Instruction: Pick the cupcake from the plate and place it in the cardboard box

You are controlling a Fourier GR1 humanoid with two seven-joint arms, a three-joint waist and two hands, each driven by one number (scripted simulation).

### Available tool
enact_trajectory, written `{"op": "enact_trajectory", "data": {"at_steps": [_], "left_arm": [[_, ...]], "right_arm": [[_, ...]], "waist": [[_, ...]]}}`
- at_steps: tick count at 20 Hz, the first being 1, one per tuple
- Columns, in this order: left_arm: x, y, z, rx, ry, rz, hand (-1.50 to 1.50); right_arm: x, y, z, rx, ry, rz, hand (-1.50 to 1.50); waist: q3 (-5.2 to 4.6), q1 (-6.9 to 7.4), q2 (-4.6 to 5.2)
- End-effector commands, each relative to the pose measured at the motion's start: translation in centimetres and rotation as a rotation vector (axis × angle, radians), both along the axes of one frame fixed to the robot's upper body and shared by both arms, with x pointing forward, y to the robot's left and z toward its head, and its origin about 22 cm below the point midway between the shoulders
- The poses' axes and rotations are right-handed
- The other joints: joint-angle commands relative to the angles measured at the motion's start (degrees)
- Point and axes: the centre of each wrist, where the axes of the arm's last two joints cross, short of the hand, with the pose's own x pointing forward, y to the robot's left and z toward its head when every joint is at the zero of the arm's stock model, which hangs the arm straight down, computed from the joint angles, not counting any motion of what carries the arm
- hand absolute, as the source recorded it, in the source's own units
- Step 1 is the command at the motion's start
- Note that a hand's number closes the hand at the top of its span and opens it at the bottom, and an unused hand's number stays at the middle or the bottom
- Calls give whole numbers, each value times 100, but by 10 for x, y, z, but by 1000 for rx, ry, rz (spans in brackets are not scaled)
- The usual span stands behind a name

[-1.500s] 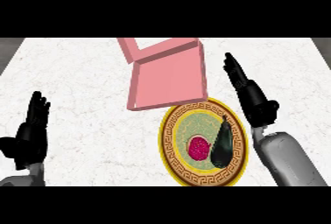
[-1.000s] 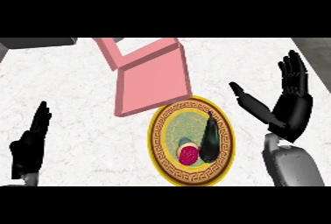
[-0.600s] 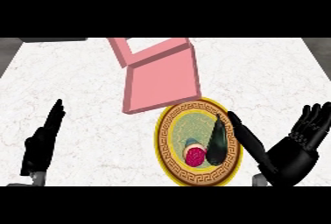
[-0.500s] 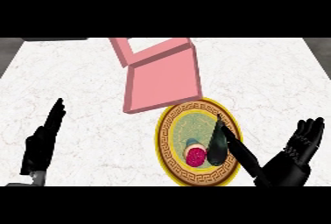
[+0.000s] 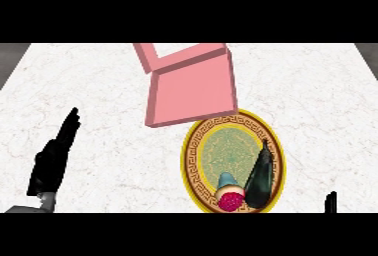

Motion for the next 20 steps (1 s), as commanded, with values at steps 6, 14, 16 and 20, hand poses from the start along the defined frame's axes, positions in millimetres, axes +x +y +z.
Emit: {"op": "enact_trajectory", "data": {"at_steps": [6,14,16,20], "left_arm": [[10,-2,17,21,-8,-30,0],[5,-9,13,3,16,-32,0],[-5,-14,6,13,16,-20,0],[8,-3,10,12,18,4,0]], "right_arm": [[-28,14,17,7,318,103,-150],[18,54,63,-24,401,38,-150],[31,61,69,-36,442,22,-150],[33,78,90,-45,526,32,-150]], "waist": [[-5,210,53],[22,95,0],[29,103,-13],[37,11,-34]]}}
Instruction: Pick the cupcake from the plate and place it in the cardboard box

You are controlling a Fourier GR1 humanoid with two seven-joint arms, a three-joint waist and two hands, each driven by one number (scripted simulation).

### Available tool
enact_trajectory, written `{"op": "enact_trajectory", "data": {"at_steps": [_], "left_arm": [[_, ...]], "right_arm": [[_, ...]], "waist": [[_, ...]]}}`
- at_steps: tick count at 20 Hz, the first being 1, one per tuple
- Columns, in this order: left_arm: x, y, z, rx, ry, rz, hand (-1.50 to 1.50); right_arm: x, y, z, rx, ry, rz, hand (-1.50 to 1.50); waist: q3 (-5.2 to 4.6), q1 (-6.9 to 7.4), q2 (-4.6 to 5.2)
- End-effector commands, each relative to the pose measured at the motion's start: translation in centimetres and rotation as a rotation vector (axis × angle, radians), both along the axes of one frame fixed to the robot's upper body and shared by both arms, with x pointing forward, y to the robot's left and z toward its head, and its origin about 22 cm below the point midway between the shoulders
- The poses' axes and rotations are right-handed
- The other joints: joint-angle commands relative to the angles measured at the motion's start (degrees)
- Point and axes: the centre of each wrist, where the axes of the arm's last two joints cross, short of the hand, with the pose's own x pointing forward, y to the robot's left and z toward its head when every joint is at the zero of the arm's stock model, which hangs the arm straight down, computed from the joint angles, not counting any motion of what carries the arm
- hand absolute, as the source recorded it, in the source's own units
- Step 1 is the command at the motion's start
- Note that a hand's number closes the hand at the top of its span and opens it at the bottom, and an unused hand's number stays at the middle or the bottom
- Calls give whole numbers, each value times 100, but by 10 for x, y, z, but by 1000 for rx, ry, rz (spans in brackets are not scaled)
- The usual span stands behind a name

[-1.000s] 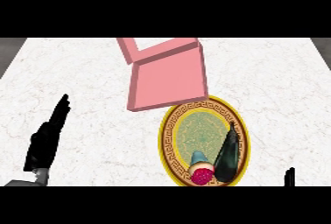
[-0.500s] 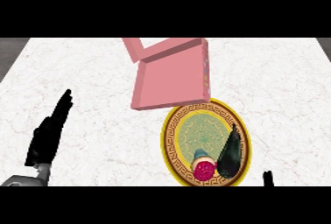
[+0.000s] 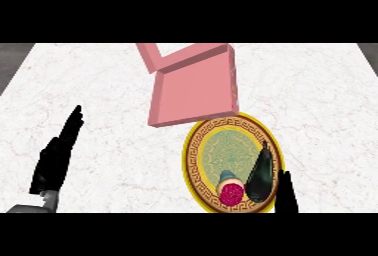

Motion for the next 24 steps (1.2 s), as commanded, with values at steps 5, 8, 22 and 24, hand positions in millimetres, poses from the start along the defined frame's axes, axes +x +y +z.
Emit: {"op": "enact_trajectory", "data": {"at_steps": [5,8,22,24], "left_arm": [[0,-4,15,18,-13,11,0],[1,-1,1,21,2,9,0],[-5,14,6,-3,1,15,0],[5,13,-17,-27,-5,9,0]], "right_arm": [[29,34,13,-7,70,-18,-150],[32,37,22,2,71,-21,-150],[54,38,-1,0,41,-34,-150],[62,45,-7,-6,38,-35,-150]], "waist": [[16,-34,-28],[15,-53,-26],[16,-44,-30],[13,-58,-19]]}}
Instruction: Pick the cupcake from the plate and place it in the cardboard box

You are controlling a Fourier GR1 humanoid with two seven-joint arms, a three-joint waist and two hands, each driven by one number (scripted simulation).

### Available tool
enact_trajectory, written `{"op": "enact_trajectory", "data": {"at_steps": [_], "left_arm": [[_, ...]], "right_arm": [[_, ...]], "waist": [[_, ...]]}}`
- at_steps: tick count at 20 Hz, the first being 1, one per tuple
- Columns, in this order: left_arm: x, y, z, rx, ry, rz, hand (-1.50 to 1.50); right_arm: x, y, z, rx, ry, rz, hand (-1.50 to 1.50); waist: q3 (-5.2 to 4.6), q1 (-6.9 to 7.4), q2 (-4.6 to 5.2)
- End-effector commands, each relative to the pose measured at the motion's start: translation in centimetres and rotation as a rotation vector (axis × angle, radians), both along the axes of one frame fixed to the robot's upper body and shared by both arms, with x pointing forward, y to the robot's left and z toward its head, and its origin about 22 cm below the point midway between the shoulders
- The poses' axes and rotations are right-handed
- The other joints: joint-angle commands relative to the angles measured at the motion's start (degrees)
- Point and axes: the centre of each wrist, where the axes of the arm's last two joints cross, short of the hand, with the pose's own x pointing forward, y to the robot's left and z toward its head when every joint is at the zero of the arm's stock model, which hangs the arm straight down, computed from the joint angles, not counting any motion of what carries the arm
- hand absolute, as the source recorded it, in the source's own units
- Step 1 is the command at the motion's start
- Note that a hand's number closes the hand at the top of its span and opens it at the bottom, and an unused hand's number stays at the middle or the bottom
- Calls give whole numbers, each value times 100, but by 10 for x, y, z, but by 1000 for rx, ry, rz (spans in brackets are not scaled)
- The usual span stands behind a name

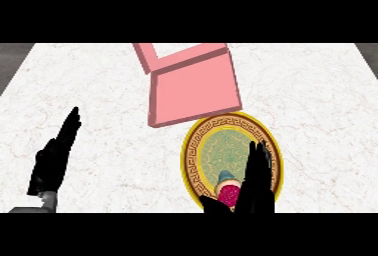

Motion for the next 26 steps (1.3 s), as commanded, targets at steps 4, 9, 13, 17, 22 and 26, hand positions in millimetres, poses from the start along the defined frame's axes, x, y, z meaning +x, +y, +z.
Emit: {"op": "enact_trajectory", "data": {"at_steps": [4,9,13,17,22,26], "left_arm": [[-4,7,5,22,-1,-2,0],[-7,-18,1,19,-10,-1,0],[-4,2,12,18,-4,-13,0],[-8,-10,2,13,5,-18,0],[12,12,-2,8,3,9,0],[-3,-2,-6,-6,8,-2,0]], "right_arm": [[12,-3,-15,89,39,-91,-150],[4,13,-24,37,88,-75,-150],[22,-5,-18,105,92,-60,-150],[25,19,-24,36,30,-69,150],[20,7,-29,-86,-33,-171,150],[29,-3,-10,-134,-79,-210,150]], "waist": [[2,7,-1],[0,6,-4],[2,14,-1],[0,28,-4],[-7,-51,1],[-3,-22,-9]]}}
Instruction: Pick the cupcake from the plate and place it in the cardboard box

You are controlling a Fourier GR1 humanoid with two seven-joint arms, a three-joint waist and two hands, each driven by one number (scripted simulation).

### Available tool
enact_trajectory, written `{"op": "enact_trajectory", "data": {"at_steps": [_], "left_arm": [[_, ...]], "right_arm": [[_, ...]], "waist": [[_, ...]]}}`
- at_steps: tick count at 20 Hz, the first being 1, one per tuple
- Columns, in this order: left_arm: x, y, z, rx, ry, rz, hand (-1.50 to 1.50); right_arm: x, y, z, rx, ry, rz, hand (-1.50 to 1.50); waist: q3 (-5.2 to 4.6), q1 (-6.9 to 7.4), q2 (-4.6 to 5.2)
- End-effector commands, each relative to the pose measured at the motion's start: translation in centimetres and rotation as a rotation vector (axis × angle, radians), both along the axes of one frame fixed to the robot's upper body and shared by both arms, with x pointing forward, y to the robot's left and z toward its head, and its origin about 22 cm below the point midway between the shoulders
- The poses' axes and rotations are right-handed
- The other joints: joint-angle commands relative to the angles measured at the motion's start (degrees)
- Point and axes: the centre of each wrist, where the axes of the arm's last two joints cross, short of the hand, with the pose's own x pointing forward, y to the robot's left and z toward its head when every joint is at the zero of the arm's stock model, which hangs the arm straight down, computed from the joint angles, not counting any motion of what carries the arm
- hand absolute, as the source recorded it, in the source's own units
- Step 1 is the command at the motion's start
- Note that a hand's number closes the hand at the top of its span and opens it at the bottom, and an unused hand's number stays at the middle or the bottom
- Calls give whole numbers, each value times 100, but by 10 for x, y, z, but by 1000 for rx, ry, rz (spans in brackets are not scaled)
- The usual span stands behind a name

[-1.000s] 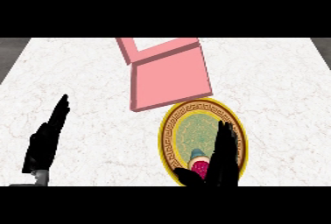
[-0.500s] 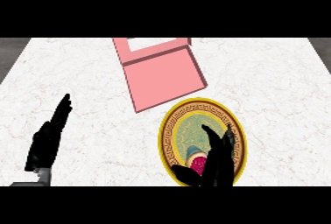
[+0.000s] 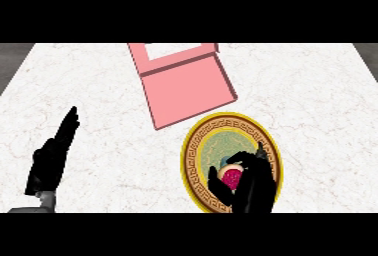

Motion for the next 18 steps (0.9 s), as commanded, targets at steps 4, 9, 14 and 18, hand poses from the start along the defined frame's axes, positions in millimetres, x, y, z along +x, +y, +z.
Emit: {"op": "enact_trajectory", "data": {"at_steps": [4,9,14,18], "left_arm": [[11,-16,13,-2,-41,-73,0],[17,-31,19,1,-74,-150,0],[20,-39,22,4,-82,-188,0],[24,-43,25,6,-85,-207,0]], "right_arm": [[52,-30,16,-394,-121,326,150],[58,-52,7,-746,-166,656,150],[87,-81,41,-889,-241,862,150],[98,-84,65,-850,-300,1039,150]], "waist": [[13,577,195],[-28,1153,417],[11,1191,411],[37,1194,441]]}}
